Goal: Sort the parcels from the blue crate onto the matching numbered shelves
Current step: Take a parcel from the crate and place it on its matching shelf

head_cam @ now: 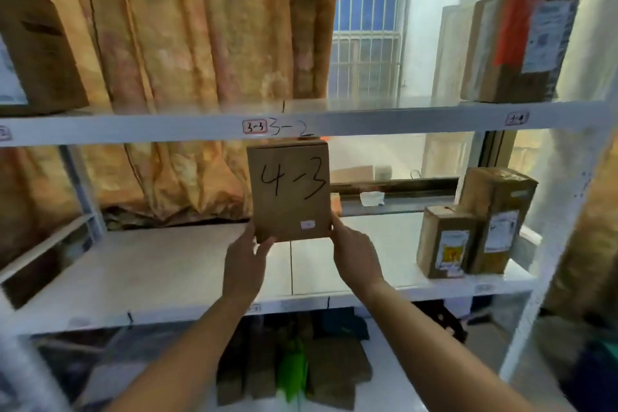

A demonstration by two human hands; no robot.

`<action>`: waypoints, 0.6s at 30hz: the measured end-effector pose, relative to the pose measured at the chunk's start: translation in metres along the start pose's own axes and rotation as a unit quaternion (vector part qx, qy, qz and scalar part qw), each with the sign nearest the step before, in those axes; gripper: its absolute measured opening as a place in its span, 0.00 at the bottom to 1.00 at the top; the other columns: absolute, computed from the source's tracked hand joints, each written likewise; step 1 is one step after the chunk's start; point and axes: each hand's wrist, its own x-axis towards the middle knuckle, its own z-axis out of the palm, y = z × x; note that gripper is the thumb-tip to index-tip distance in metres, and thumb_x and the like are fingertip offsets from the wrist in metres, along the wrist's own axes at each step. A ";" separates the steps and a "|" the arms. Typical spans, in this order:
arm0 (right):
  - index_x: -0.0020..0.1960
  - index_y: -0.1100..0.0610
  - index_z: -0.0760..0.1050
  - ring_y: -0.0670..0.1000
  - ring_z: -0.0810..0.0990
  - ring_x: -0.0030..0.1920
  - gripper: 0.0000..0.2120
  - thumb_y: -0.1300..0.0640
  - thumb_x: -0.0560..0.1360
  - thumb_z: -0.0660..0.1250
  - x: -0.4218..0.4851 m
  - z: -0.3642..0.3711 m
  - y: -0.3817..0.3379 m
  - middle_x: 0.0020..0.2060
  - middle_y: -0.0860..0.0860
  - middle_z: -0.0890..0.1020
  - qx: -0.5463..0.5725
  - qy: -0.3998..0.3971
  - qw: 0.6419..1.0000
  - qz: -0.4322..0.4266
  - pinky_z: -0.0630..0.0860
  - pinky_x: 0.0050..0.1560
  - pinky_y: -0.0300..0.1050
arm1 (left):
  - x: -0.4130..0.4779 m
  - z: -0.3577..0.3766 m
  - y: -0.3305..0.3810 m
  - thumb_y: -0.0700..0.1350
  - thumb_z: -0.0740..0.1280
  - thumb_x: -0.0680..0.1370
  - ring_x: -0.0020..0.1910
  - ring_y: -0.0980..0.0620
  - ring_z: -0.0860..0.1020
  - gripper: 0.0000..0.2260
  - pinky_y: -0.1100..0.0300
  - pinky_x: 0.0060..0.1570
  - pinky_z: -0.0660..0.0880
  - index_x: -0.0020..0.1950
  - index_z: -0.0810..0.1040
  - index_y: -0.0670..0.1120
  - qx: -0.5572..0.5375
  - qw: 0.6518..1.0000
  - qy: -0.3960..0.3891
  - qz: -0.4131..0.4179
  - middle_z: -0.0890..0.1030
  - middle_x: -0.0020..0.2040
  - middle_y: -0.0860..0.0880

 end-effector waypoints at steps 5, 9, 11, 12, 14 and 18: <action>0.75 0.47 0.58 0.53 0.83 0.44 0.23 0.56 0.81 0.56 -0.023 0.067 -0.002 0.49 0.52 0.85 0.031 -0.087 0.996 0.008 0.76 0.43 0.41 | 0.003 -0.013 -0.059 0.41 0.68 0.75 0.57 0.46 0.79 0.23 0.53 0.61 0.74 0.70 0.71 0.46 0.074 0.994 -0.023 -0.079 0.80 0.60 0.44; 0.75 0.48 0.59 0.54 0.82 0.46 0.22 0.55 0.82 0.54 -0.025 0.115 0.009 0.51 0.53 0.84 0.031 -0.135 0.990 0.013 0.75 0.45 0.43 | 0.017 -0.002 -0.100 0.40 0.69 0.75 0.56 0.45 0.80 0.22 0.56 0.62 0.72 0.68 0.73 0.45 0.110 0.989 -0.024 -0.094 0.81 0.59 0.45; 0.76 0.49 0.59 0.54 0.82 0.47 0.22 0.55 0.82 0.54 -0.022 0.135 0.020 0.52 0.52 0.84 0.042 -0.149 0.988 0.027 0.77 0.47 0.44 | 0.024 0.013 -0.121 0.41 0.69 0.74 0.56 0.46 0.80 0.21 0.57 0.61 0.72 0.67 0.74 0.45 0.113 0.987 -0.031 -0.112 0.81 0.59 0.45; 0.76 0.49 0.59 0.54 0.82 0.47 0.22 0.56 0.82 0.54 -0.020 0.143 0.026 0.52 0.53 0.84 0.044 -0.156 0.986 0.036 0.77 0.47 0.44 | 0.027 0.021 -0.130 0.42 0.69 0.74 0.56 0.46 0.80 0.21 0.56 0.61 0.72 0.67 0.74 0.44 0.114 0.985 -0.036 -0.124 0.81 0.59 0.45; 0.76 0.49 0.57 0.54 0.81 0.48 0.23 0.56 0.82 0.54 -0.014 0.158 0.041 0.53 0.53 0.83 0.037 -0.176 0.983 0.048 0.77 0.47 0.45 | 0.033 0.038 -0.149 0.43 0.70 0.74 0.55 0.46 0.80 0.21 0.58 0.58 0.73 0.67 0.75 0.44 0.117 0.982 -0.049 -0.142 0.82 0.58 0.45; 0.77 0.48 0.52 0.54 0.81 0.49 0.25 0.55 0.82 0.54 0.007 0.187 0.061 0.54 0.53 0.83 0.038 -0.229 0.971 0.049 0.77 0.50 0.45 | 0.049 0.063 -0.183 0.45 0.70 0.74 0.57 0.44 0.78 0.22 0.58 0.59 0.73 0.68 0.73 0.44 0.110 0.975 -0.040 -0.191 0.80 0.60 0.43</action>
